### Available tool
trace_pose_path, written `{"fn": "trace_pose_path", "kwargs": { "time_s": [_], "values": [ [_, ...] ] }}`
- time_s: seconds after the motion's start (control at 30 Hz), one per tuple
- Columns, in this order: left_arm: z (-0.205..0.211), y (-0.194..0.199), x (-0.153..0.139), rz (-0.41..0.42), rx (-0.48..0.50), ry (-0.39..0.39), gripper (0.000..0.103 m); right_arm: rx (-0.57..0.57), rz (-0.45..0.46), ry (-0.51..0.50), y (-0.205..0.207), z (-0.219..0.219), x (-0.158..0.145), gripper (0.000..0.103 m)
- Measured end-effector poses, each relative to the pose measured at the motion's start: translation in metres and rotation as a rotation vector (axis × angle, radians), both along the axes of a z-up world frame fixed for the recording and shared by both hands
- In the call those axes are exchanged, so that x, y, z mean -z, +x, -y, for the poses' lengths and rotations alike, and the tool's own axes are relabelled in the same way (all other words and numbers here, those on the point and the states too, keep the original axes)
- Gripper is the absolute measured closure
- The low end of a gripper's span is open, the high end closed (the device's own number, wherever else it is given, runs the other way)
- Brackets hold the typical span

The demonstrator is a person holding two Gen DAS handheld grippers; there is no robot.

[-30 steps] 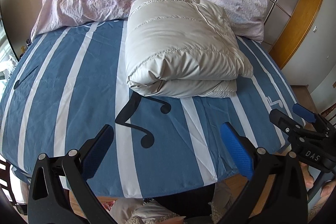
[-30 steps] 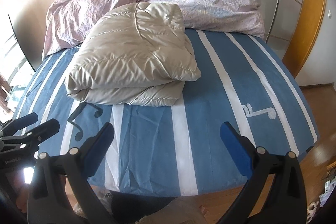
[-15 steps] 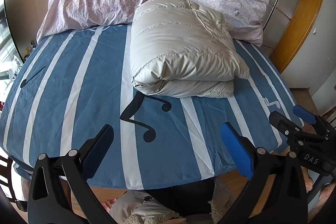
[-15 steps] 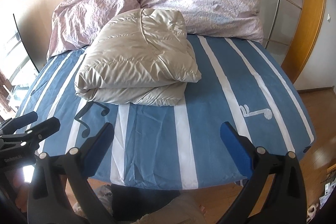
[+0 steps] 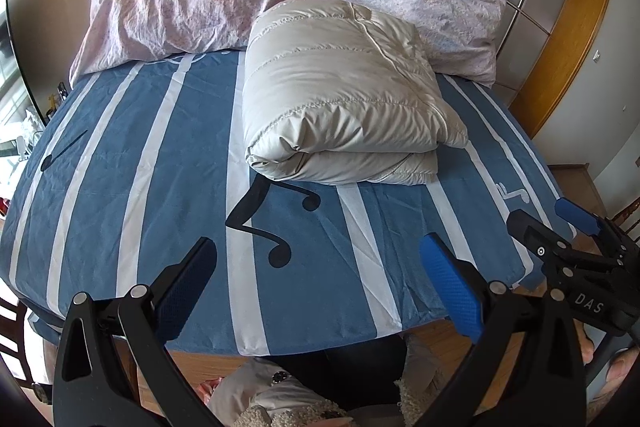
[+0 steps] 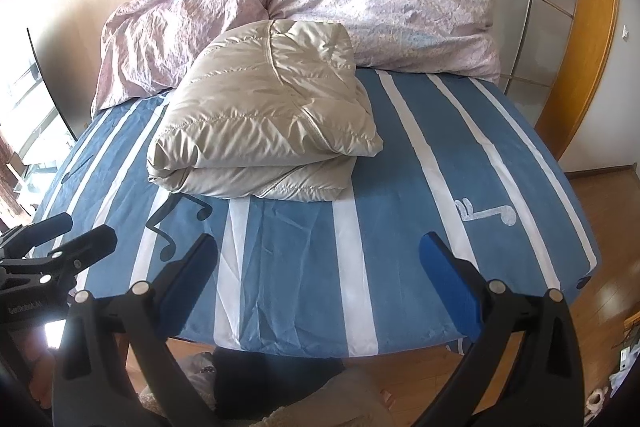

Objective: Fold large clothes

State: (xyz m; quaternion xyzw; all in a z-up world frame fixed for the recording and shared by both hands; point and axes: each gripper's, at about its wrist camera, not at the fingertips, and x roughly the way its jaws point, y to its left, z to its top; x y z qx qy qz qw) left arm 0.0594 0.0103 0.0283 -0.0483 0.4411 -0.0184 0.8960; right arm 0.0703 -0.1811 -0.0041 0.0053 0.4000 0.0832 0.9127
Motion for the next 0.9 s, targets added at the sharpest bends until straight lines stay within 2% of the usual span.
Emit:
{"fn": "trace_pose_path", "kwargs": {
  "time_s": [0.9],
  "values": [
    [0.0036, 0.0023, -0.0008, -0.007, 0.011, -0.014, 0.001, 0.007, -0.006, 0.005, -0.0003, 0.003, 0.0038, 0.002]
  ]
}}
